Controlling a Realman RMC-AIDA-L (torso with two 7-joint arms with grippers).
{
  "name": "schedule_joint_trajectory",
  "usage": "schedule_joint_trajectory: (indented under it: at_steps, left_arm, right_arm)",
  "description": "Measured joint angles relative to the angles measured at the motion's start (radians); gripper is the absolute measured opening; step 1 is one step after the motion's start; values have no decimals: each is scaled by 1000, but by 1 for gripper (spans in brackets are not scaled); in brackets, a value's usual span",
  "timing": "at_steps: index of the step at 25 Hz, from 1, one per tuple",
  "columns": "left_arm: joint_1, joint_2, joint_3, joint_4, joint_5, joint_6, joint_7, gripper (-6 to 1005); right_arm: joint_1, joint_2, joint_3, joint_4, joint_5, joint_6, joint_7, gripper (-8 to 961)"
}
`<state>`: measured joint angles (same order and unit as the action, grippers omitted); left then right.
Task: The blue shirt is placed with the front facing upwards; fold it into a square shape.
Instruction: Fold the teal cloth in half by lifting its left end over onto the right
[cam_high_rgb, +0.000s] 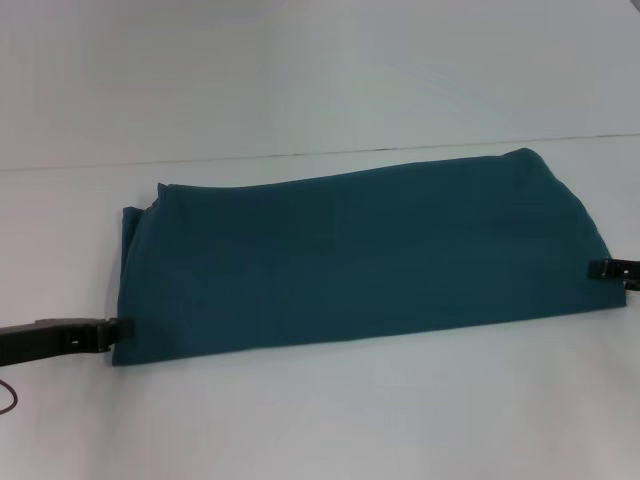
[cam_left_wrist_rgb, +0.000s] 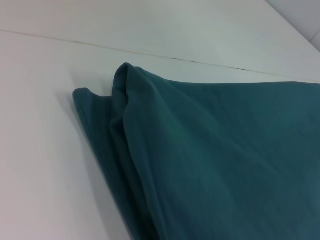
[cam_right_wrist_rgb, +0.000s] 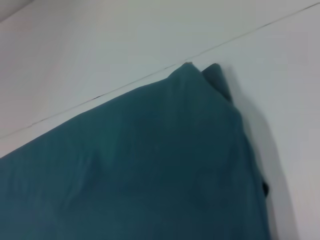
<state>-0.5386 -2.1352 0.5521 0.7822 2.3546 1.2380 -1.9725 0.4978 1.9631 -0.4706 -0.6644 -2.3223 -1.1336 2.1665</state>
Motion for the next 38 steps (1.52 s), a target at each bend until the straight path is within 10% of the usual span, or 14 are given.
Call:
schedule_joint_trajectory:
  at_steps: [28, 34, 38]
  left_arm:
    - [-3, 1, 0, 0, 0, -3, 1, 94]
    - [-3, 1, 0, 0, 0, -3, 0, 107]
    - [-3, 1, 0, 0, 0, -3, 0, 116]
  right_arm:
    - [6, 16, -8, 3, 1, 5, -39, 714]
    - [8, 17, -8, 2, 2, 6, -41, 526]
    - [8, 17, -8, 2, 3, 6, -41, 213]
